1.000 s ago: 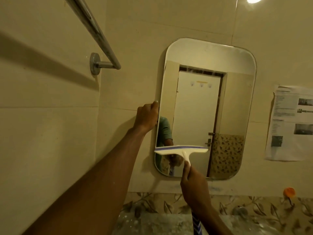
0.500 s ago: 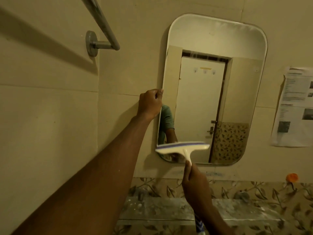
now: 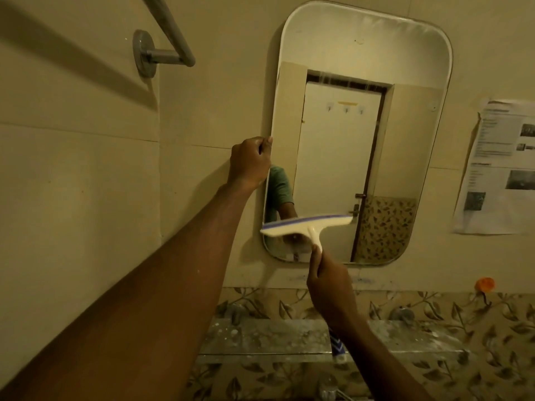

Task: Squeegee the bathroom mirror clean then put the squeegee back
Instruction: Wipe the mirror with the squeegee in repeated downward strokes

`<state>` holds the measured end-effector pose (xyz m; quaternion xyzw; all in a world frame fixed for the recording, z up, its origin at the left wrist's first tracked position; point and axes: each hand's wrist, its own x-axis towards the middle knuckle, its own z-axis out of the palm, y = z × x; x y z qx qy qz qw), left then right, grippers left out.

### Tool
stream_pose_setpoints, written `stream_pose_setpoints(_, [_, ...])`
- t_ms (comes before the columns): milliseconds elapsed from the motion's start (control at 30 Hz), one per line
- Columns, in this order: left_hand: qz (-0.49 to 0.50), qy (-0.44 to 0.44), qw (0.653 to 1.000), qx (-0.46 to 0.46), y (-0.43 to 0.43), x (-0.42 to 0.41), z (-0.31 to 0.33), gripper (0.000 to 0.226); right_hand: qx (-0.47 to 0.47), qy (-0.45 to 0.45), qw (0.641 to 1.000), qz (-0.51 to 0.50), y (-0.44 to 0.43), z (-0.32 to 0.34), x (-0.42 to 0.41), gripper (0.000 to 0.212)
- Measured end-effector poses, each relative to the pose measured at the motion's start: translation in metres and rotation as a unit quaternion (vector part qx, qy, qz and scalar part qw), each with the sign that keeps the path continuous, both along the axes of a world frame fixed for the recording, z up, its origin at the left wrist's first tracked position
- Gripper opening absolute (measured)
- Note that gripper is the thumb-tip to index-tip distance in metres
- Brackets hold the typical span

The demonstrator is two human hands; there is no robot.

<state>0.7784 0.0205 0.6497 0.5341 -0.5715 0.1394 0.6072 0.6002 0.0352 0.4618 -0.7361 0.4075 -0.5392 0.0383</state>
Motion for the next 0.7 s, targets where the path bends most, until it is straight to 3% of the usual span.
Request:
stream_pose_setpoints(167, [0.002,0.002,1.0,-0.001,0.0,-0.002,0.0,0.037,0.023,0.073,0.996,-0.048,0.007,-0.048,-0.018,0.042])
stream_pose_setpoints(267, [-0.001,0.012,1.0,0.003,0.001,-0.001,0.0,0.037,0.037,0.087,0.995,-0.041,0.007,-0.05,-0.024,0.049])
stream_pose_setpoints(433, [-0.004,0.02,1.0,0.019,0.002,-0.004,0.0,0.041,0.066,0.125,0.988,-0.06,0.009,-0.052,-0.033,0.033])
stream_pose_setpoints(700, [-0.009,0.03,0.999,0.012,0.001,-0.004,0.0,0.042,0.112,0.162,0.976,-0.091,0.011,-0.052,-0.074,0.041])
